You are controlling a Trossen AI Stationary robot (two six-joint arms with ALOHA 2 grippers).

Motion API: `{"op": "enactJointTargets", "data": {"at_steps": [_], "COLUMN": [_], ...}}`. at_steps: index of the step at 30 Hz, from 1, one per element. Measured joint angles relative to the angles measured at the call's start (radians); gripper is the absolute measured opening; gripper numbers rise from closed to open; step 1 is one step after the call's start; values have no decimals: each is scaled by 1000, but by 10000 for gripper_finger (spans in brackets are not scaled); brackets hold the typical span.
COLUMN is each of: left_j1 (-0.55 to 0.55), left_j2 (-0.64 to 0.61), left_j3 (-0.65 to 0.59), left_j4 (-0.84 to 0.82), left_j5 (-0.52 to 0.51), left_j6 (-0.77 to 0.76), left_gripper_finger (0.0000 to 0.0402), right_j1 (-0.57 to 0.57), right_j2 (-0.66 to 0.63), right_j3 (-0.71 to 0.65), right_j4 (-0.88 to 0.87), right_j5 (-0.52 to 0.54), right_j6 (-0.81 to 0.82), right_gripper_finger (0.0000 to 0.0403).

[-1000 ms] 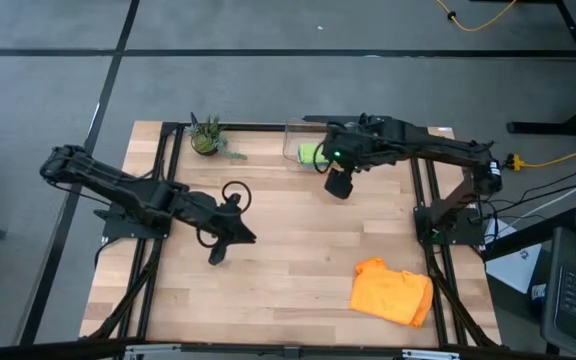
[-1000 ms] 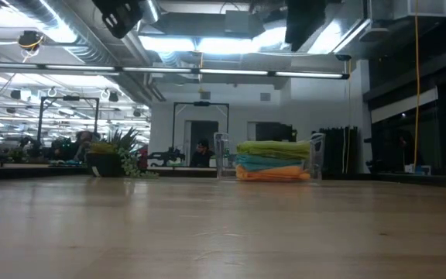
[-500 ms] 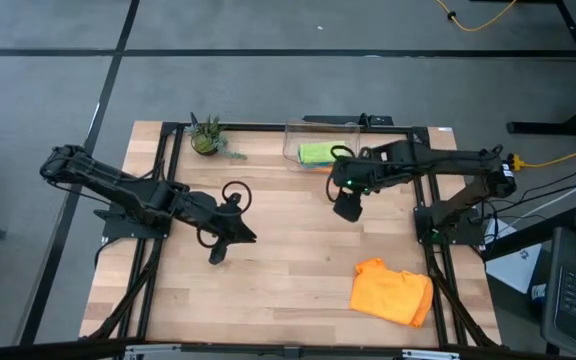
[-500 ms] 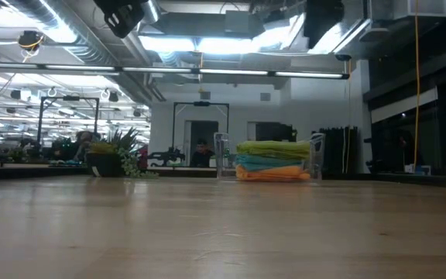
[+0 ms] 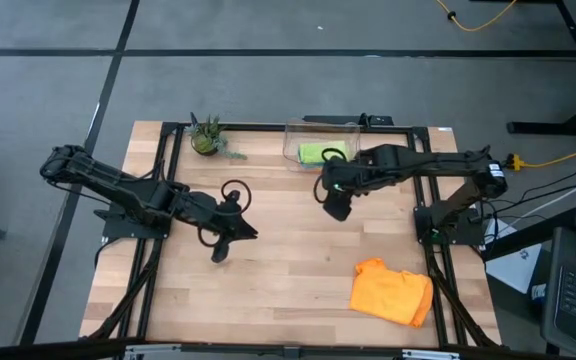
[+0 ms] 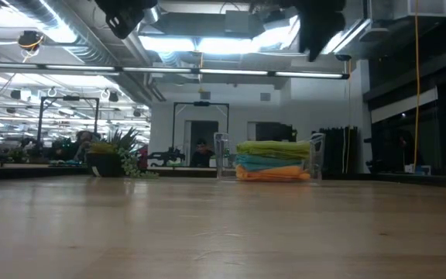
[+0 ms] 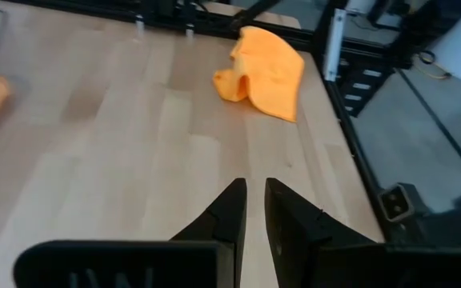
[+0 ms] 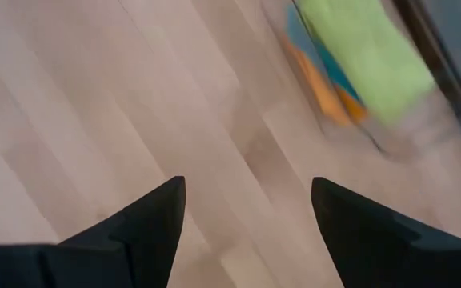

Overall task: Fold microfiber towels
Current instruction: Fold the orange towel on the table

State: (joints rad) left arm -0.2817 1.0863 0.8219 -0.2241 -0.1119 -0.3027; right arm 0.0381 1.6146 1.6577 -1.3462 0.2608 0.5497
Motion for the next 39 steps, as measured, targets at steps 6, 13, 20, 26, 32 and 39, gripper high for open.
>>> {"op": "enactJointTargets", "data": {"at_steps": [6,13,20,26,32,39], "left_j1": [0,0,0,0,0,0], "left_j2": [0,0,0,0,0,0], "left_j3": [0,0,0,0,0,0], "left_j4": [0,1,0,0,-1,-2], "left_j5": [-73,-74,-79,-79,-79,-79], "left_j6": [0,0,0,0,0,0], "left_gripper_finger": [41,41,41,41,41,41], "right_j1": [57,244,529,711,773,768], "right_j2": [0,-27,-26,-25,-25,-25], "right_j3": [0,-13,-149,-371,-605,-804], "right_j4": [-165,-211,11,453,770,965], "right_j5": [-29,-148,-171,-184,-144,-183], "right_j6": [93,108,341,392,598,666], "right_gripper_finger": [273,273,273,273,273,273]}}
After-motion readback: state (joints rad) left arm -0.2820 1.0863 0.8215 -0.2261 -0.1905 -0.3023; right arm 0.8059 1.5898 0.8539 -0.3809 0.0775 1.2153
